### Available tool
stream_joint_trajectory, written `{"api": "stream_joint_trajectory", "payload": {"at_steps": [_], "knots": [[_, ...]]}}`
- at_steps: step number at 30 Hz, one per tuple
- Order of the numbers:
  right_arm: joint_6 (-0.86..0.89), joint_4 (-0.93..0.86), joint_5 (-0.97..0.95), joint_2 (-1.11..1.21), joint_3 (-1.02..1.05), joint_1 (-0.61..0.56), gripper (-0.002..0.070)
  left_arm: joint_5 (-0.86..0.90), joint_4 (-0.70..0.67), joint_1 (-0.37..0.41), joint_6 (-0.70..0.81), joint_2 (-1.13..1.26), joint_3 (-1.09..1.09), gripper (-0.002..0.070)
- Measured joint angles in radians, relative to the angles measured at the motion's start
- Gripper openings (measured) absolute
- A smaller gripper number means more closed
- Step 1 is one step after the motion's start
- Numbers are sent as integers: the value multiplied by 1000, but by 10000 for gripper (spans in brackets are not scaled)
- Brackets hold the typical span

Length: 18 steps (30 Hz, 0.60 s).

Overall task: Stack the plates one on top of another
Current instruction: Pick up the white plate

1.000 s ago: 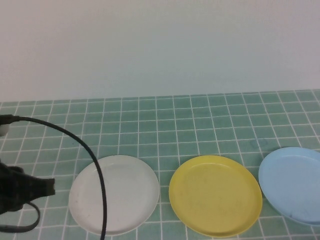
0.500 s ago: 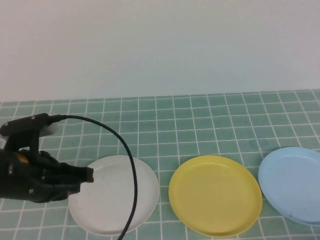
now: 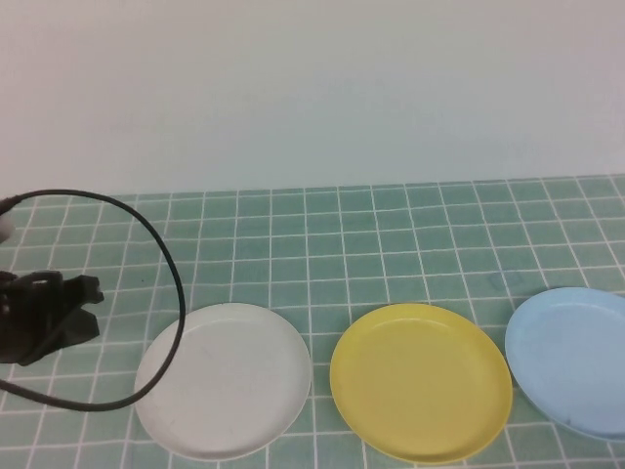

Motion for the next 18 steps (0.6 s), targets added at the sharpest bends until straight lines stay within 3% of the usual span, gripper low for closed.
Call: {"api": "stream_joint_trajectory", "payload": {"at_steps": [4,12,18], "knots": [[0,0,0,0,0,0,-2,25,0,-2,20,66,0,29],[0,0,0,0,0,0,-2,31,-66,-9,68,227,0,214],[0,0,0,0,0,0,-2,28,-204,-9,210,313,0,223]]}}
